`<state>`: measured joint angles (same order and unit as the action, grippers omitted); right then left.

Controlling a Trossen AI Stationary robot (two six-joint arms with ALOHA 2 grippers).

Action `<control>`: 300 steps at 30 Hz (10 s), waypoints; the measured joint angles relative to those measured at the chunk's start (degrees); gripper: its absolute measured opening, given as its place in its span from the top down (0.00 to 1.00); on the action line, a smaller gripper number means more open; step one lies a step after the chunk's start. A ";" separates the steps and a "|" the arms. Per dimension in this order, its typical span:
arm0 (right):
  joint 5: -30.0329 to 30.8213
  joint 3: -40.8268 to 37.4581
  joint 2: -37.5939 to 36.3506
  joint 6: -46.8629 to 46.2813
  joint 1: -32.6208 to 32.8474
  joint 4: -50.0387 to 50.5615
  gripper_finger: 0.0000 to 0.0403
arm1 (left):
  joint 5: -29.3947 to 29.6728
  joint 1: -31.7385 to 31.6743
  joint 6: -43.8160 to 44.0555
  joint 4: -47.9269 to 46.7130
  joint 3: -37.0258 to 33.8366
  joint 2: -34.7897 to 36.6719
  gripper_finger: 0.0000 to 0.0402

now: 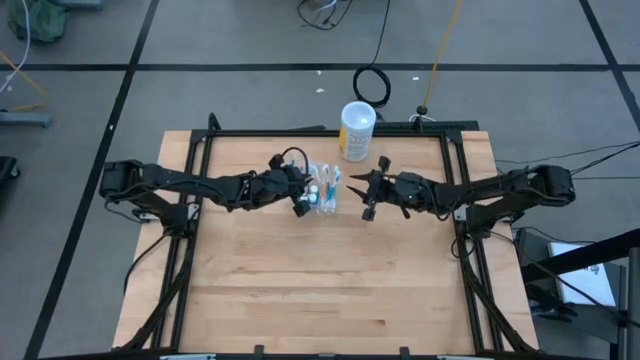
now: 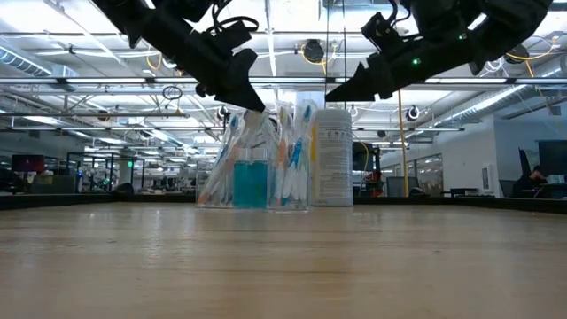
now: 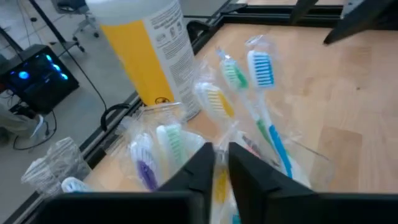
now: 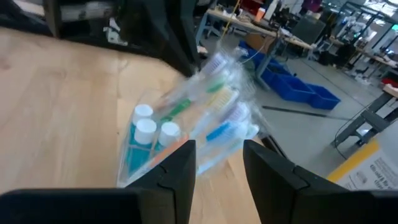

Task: Pick & Place toothbrushing station
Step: Adjust the toothbrushes into the transparent organizer

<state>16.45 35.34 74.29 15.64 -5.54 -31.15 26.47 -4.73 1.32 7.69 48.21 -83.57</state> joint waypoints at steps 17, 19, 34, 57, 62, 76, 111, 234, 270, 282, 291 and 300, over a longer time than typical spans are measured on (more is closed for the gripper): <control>-0.01 -0.01 0.06 0.01 0.41 0.65 0.69 | 12.95 1.82 14.62 -13.18 0.11 7.92 0.97; -0.01 -0.01 0.06 -0.38 0.41 0.64 0.69 | 15.21 1.44 17.18 -15.25 0.10 7.93 0.98; -0.03 -0.01 0.06 -1.25 0.41 0.60 0.69 | 12.82 -2.01 24.49 -22.46 0.11 7.93 0.99; -0.07 -0.01 0.06 -1.27 0.41 0.62 0.69 | 13.87 0.53 16.52 -22.36 -0.02 11.98 0.74; -0.12 -0.01 0.06 -1.27 0.41 0.65 0.69 | 13.99 2.81 16.52 -22.46 0.00 14.92 0.70; -0.22 -0.01 0.06 -1.49 0.41 0.59 0.69 | 11.55 3.02 13.14 -9.93 0.00 8.93 0.69; -0.25 -0.01 0.08 -1.49 0.41 0.60 0.69 | 7.29 1.21 8.87 -3.54 0.03 6.04 0.99; -0.27 -0.01 0.08 -2.97 0.40 -0.29 0.69 | -3.53 -5.67 -3.77 8.58 0.02 0.15 0.74; -0.27 -0.01 0.08 -2.97 0.39 0.19 0.69 | -4.44 -6.10 5.93 -13.52 0.11 8.94 0.98; -0.27 0.01 0.08 -2.99 0.41 0.19 0.69 | 2.64 -6.26 8.37 -19.61 0.04 9.37 0.97; -0.27 0.01 0.08 -2.98 0.41 0.17 0.69 | 2.63 -5.05 6.09 -15.99 0.04 9.37 0.96; -0.27 -0.01 0.08 -2.97 0.41 0.16 0.69 | 2.45 -2.20 3.01 -13.14 0.04 9.37 0.83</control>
<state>16.19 35.33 74.37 12.67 -5.13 -30.98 28.93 -6.93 4.34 -5.45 48.25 -74.19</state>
